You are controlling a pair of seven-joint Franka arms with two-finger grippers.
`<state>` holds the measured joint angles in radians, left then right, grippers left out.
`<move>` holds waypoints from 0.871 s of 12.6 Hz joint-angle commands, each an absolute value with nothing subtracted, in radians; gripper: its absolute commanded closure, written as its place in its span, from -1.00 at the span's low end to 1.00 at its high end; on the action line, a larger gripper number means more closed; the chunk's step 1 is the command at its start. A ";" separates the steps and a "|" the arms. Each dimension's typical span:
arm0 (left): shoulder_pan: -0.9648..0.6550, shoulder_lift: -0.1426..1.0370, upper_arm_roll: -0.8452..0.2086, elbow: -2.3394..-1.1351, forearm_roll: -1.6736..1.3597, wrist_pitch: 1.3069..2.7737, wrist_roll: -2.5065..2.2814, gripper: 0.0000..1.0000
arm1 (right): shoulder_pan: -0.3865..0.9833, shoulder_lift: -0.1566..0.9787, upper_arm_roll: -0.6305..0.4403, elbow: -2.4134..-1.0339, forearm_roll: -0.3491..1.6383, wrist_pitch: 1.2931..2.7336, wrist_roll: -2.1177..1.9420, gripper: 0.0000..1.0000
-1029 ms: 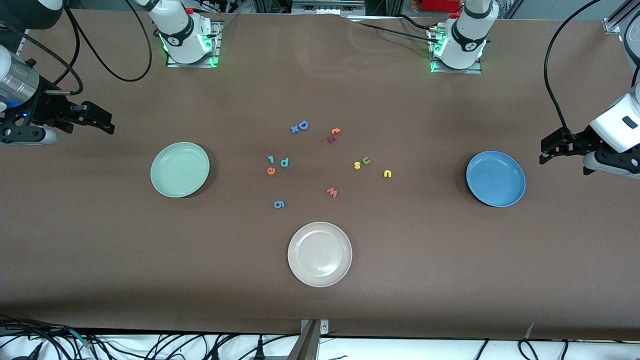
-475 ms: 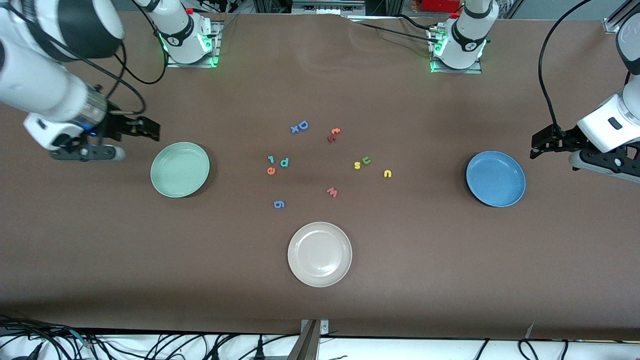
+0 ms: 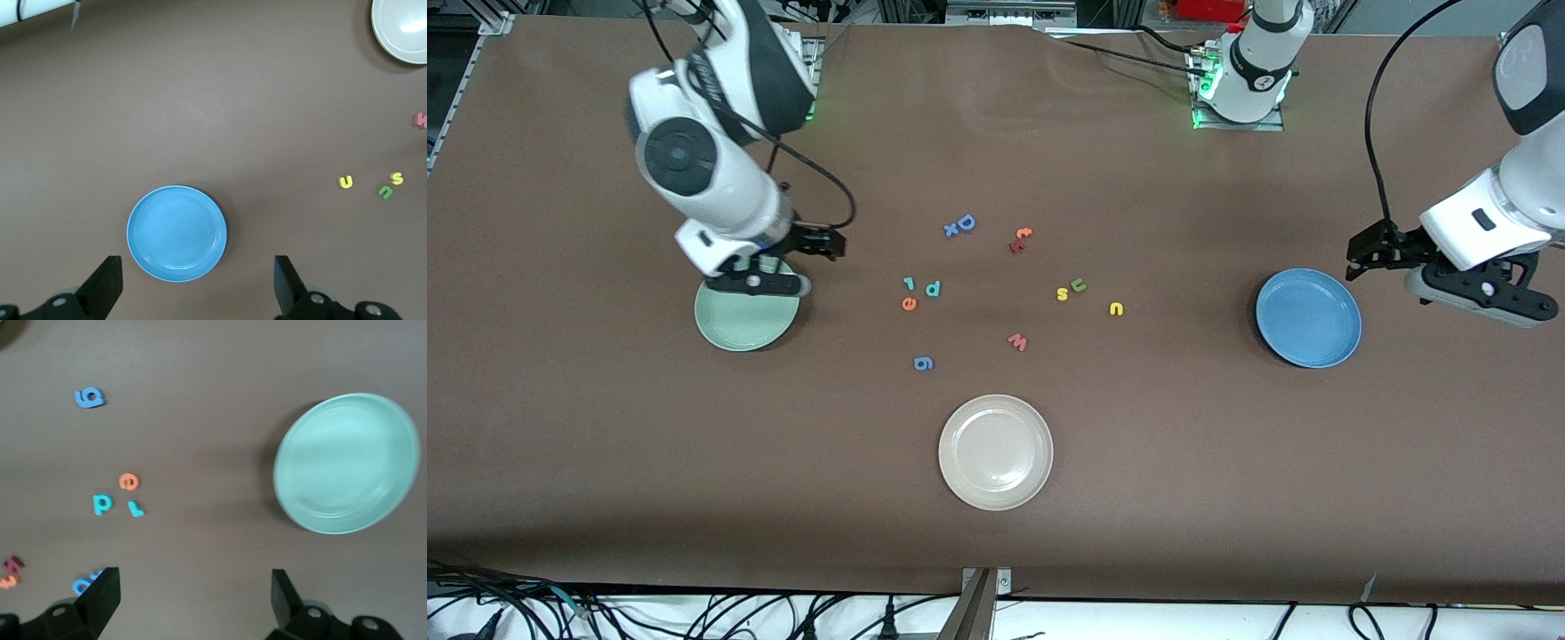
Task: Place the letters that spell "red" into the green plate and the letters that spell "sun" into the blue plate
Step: 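Move both grippers out toward the scattered foam letters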
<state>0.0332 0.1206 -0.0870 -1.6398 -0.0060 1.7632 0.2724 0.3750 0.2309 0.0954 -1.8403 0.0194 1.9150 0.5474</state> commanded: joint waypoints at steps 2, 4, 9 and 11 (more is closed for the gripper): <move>0.012 0.161 -0.080 -1.626 -0.017 1.752 0.287 -1.00 | 0.488 0.339 0.087 -1.841 0.006 2.075 0.776 -1.00; -0.020 0.173 -0.081 -1.640 -0.021 1.756 0.288 -1.00 | 0.515 0.392 0.087 -1.848 0.006 2.130 0.853 -1.00; -0.097 0.202 -0.084 -1.771 -0.028 1.908 0.288 -1.00 | 0.584 0.486 0.081 -1.859 -0.056 2.262 1.026 -0.29; -0.127 0.227 -0.101 -1.851 -0.029 2.029 0.270 -1.00 | 0.587 0.523 0.081 -1.862 -0.060 2.330 1.081 -0.14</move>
